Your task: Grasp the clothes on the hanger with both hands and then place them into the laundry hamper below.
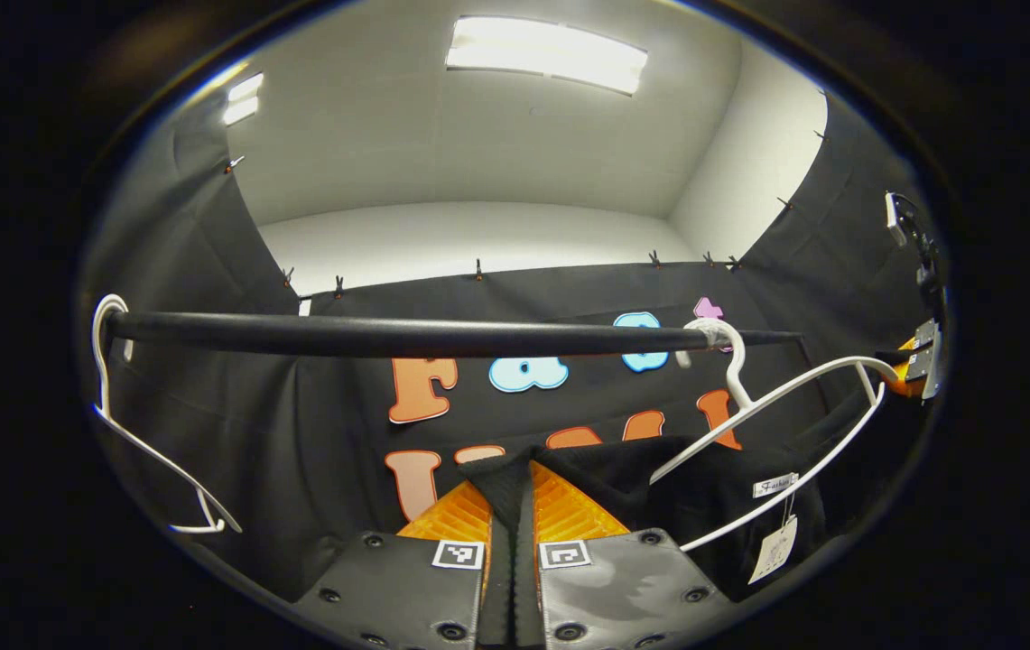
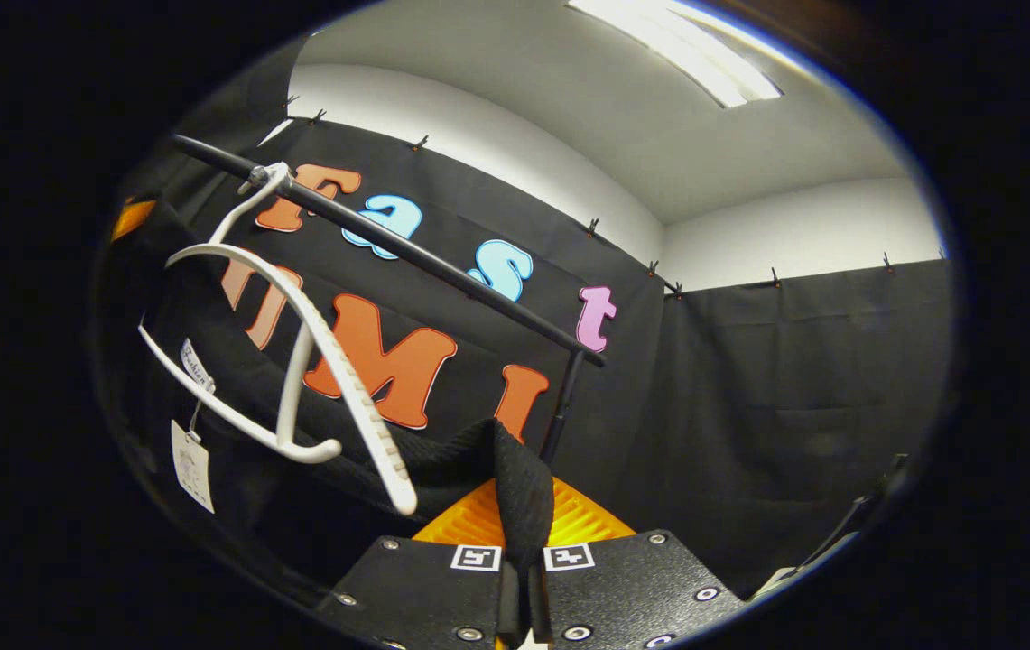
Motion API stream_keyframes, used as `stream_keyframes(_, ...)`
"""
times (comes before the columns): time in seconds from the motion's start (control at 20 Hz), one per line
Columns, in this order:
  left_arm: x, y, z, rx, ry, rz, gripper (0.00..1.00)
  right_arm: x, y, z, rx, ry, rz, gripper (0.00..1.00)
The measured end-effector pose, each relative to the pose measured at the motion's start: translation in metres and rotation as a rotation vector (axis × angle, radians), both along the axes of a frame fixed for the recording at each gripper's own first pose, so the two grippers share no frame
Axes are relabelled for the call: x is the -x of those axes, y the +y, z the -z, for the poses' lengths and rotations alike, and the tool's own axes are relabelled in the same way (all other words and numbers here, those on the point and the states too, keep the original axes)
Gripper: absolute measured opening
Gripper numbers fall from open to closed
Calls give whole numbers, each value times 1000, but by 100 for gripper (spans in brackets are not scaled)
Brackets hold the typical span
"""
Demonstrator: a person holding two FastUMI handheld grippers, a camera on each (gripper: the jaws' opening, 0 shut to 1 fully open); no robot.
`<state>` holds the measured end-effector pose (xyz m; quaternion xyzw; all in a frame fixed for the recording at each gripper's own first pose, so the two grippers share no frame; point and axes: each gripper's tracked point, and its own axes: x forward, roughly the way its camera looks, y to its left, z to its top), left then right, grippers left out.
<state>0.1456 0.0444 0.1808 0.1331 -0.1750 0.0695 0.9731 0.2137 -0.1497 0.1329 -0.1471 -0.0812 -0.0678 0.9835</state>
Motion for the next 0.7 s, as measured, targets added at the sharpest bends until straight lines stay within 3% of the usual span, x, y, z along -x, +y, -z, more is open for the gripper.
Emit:
stream_keyframes(0.5,-13,57,11,46,21,-125,9,39,44,21,-32,17,-88,3)
stream_keyframes(0.6,-14,65,17,32,27,-150,12,42,47,27,-50,30,-83,3)
stream_keyframes(0.7,-19,70,28,29,47,-167,8,45,50,27,-52,10,-74,3)
